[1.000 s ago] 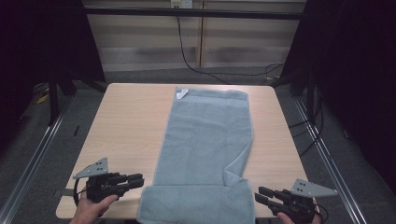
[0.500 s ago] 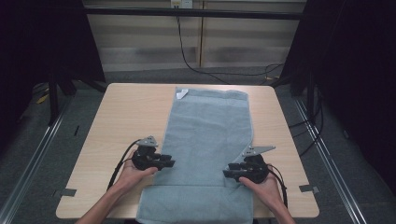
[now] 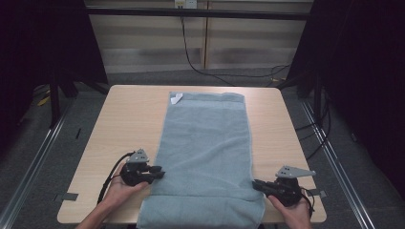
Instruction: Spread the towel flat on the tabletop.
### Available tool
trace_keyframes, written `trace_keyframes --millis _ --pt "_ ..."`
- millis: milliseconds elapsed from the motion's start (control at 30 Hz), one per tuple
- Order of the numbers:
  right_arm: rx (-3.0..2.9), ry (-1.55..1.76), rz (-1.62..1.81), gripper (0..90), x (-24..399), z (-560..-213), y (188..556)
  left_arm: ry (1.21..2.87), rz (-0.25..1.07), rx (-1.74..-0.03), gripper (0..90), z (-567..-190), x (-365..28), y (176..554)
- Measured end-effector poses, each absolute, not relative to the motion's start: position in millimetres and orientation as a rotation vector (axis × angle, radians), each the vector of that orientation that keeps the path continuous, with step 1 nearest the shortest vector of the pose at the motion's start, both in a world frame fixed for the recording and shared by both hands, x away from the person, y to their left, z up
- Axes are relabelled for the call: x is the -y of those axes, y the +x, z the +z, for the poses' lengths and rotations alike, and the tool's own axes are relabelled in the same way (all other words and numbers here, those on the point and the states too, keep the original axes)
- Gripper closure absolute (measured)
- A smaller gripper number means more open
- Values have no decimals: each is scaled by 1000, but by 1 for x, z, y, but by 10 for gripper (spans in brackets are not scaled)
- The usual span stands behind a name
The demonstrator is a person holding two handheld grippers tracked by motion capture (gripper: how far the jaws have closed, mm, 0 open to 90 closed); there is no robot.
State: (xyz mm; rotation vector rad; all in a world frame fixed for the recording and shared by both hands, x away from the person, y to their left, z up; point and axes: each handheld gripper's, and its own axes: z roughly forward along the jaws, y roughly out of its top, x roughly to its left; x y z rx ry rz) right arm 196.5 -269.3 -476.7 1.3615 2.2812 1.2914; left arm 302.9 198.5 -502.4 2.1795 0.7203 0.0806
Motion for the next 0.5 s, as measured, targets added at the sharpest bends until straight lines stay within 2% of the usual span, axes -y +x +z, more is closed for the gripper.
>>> trace_keyframes --millis 133,200,300,500 --pt "-2259 1380 1255 811 274 -479 188 2180 77 -756 695 -501 -210 286" --pt "-2254 1375 1238 692 272 -477 188 2193 85 -753 688 -499 -214 280" --pt "-2235 1372 1267 605 270 -473 193 2179 62 -753 651 -499 -218 280" --pt "-2273 1299 1254 584 248 -468 231 2115 65 -802 586 -491 -209 316"
